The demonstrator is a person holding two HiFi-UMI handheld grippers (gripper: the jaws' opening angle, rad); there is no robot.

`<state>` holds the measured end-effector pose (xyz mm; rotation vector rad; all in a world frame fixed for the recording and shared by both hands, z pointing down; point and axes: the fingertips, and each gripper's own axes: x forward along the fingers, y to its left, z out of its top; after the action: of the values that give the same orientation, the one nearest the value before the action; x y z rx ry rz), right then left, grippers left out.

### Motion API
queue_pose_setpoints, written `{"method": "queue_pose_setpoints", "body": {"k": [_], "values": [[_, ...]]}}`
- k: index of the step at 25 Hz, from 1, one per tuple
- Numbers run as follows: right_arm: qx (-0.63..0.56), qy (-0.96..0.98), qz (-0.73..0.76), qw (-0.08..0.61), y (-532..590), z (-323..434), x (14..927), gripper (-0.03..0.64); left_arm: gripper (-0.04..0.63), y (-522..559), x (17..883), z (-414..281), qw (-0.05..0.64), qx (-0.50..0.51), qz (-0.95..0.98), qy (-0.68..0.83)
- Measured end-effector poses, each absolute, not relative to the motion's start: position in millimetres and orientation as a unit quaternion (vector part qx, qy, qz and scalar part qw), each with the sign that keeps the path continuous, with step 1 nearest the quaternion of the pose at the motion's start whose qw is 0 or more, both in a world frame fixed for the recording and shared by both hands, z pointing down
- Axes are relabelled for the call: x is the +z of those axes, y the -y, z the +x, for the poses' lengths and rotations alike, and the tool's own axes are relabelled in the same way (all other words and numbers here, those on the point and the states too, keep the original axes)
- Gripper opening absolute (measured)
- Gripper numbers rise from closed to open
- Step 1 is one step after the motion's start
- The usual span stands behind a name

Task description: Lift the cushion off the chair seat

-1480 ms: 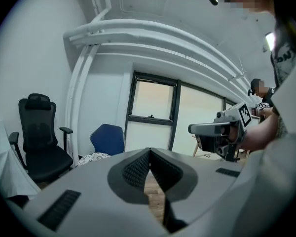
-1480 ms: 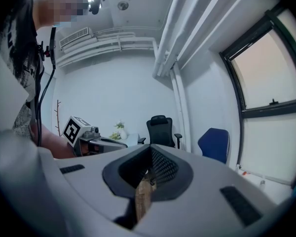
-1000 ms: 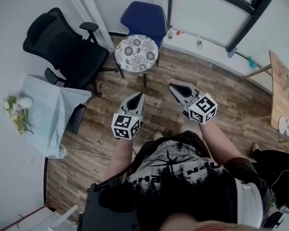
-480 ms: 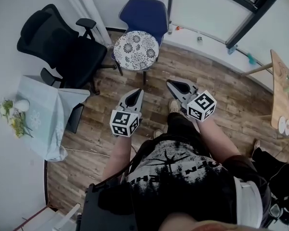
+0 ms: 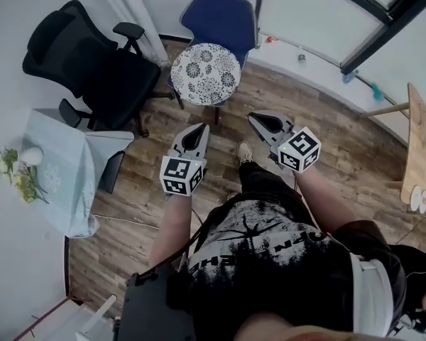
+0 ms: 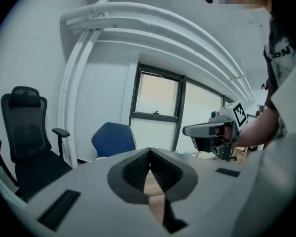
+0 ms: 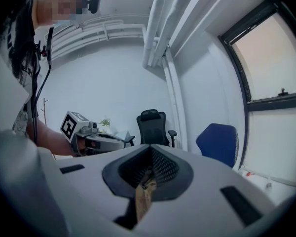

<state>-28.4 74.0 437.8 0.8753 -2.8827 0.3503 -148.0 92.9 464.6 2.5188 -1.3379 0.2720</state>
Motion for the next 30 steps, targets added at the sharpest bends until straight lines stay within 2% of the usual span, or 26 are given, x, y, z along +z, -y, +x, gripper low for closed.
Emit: {"method": "queue_pose_setpoints", "body": {"k": [11,30], "values": [[0.124,0.96,0.242,0.063,40,-36,436,0.018,0.012,7,469,-150,0.16,0.098,0.847,0.498],[0.121,0.97,0.205,0.053,178,-26,454,0.017,0.012,144,469,-134,0.143,0.13,0.827,0.528]]}}
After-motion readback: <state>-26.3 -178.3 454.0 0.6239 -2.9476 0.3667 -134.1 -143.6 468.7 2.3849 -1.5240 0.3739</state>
